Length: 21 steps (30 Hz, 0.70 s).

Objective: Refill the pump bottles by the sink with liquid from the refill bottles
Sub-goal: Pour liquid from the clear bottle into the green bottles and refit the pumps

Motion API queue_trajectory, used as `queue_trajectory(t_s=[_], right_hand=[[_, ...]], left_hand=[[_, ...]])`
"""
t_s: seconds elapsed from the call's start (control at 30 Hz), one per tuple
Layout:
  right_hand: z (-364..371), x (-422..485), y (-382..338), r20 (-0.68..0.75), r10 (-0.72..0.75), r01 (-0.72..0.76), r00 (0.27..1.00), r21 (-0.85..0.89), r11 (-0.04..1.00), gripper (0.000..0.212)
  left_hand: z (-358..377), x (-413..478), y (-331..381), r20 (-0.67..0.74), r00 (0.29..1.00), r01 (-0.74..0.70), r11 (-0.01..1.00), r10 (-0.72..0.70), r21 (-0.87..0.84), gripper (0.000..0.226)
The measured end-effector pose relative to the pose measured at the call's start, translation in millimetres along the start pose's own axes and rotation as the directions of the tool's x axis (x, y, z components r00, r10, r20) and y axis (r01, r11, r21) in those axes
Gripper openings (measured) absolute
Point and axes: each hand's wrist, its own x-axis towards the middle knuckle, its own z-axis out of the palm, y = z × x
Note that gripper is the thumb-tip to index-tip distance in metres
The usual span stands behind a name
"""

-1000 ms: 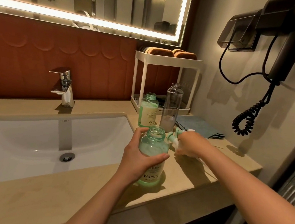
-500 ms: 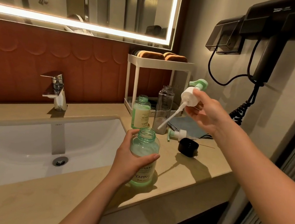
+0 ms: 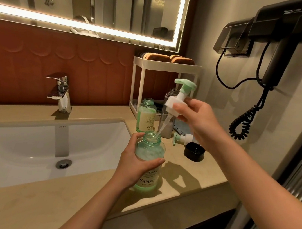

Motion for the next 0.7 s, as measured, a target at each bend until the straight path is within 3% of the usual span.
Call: queue_trajectory(t_s=[0.1,0.3,0.53,0.7], right_hand=[[11,-7,6,0.127,-0.022,0.031,0.992,-0.074,0.997,0.020],[19,-14,18,0.323,-0.004,0.040,0.947,-0.107,0.993,0.033],[16,-16,28,0.399,0.030,0.077,0.916,-0.250,0.965,0.041],[19,-14,31,0.360,-0.012,0.162,0.933,-0.391,0.906,0.048]], left_hand=[[-1,0,0,0.002,1.000,0.002,1.000,-0.002,0.009,0.063],[-2,1,-3,0.003,1.000,0.013,0.999,-0.013,0.029,0.062],[-2,1,0,0.012,1.000,0.021,1.000,-0.021,0.006,0.061],[-1,0,0,0.033,0.999,0.015,1.000,-0.015,0.006,0.062]])
